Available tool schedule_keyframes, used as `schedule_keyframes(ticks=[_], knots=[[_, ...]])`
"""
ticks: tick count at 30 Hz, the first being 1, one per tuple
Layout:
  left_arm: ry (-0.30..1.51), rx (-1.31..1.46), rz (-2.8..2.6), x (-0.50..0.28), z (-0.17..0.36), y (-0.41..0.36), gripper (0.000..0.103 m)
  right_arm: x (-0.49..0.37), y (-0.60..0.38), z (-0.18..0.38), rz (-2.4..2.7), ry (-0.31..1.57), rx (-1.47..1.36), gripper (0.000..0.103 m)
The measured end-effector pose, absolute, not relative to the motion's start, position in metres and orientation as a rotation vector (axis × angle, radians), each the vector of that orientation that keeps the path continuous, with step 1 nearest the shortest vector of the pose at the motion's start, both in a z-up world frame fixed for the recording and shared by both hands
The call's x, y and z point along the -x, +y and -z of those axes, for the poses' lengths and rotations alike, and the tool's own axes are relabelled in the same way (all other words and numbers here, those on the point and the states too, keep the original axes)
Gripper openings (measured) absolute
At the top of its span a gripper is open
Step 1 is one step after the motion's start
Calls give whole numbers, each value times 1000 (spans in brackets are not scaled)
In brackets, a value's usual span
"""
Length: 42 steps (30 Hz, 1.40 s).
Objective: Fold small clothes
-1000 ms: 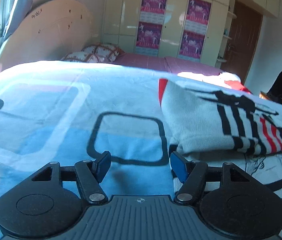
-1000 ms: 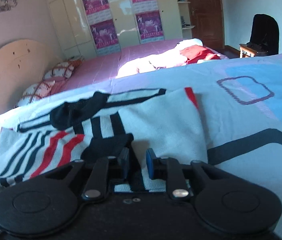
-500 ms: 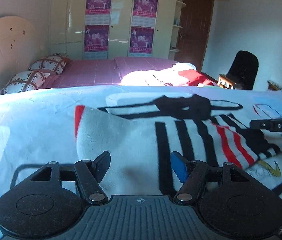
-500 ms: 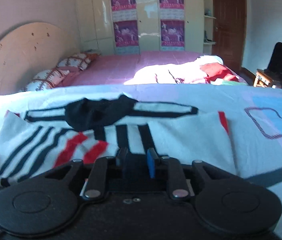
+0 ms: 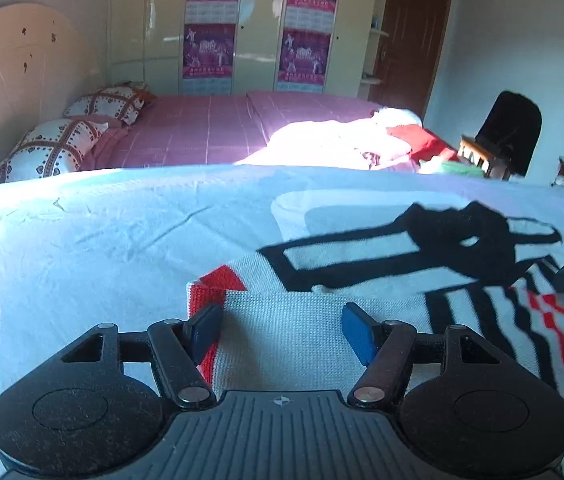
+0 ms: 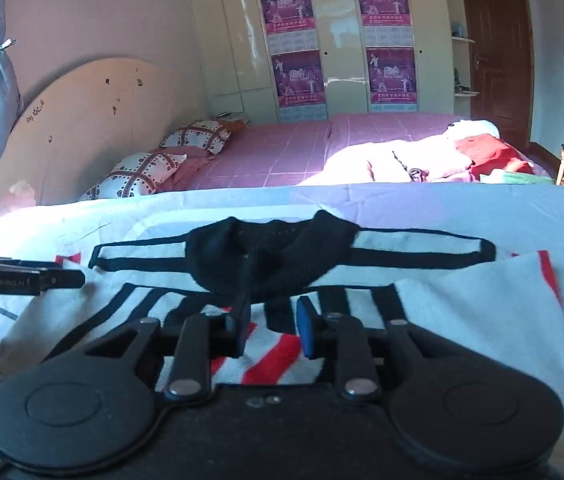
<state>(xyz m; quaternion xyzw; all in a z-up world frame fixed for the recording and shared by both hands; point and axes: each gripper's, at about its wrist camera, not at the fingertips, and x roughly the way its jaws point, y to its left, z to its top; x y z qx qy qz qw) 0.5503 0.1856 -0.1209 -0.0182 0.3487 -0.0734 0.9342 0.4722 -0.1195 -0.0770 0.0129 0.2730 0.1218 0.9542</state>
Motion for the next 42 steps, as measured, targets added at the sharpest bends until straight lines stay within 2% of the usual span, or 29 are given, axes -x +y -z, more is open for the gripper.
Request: schedule_keyframes(ticks=[2,10,12,14,16,21,22,23,24,25,27,32,38,39,40,42], knots=[[704,23,158,-555,124,184,75,-478,-127,87,-238,597,-3,24],[640,30,197,-495,92,153,75,-440,-153,69,-245,502,-31,28],[635,31,185,-485,96,135,75,-440,-139,76,-272,514,8,28],[675,0,147,-486,107,118,75,-442,-125,87,-278,533,98,33],[664,-58,116,-483,121,108,81,-440,-124,93,-268,518,171,36],[672,-50,87,-465,118,131,81,-431,-165,90,-171,519,186,37],[677,-56,76,-460,119,137,81,-429,-177,90,-126,528,185,54],[675,-70,61,-453,120,143,81,-427,-189,88,-100,536,158,63],[679,-87,29,-446,120,149,85,-424,-202,85,-94,550,114,69],[686,-84,8,-439,121,157,88,-418,-213,81,-85,557,68,64],[697,-62,-22,-421,117,173,88,-397,-236,71,-77,554,-20,46],[720,16,-5,-352,104,191,88,-310,-287,76,-87,627,-263,44],[798,186,176,-264,113,195,87,-192,-302,101,-73,744,-390,47],[808,185,205,-252,113,193,83,-176,-301,103,-72,750,-423,47],[828,194,226,-243,113,191,73,-162,-302,107,-76,757,-457,47],[849,225,243,-225,111,192,64,-139,-302,113,-100,772,-532,47]])
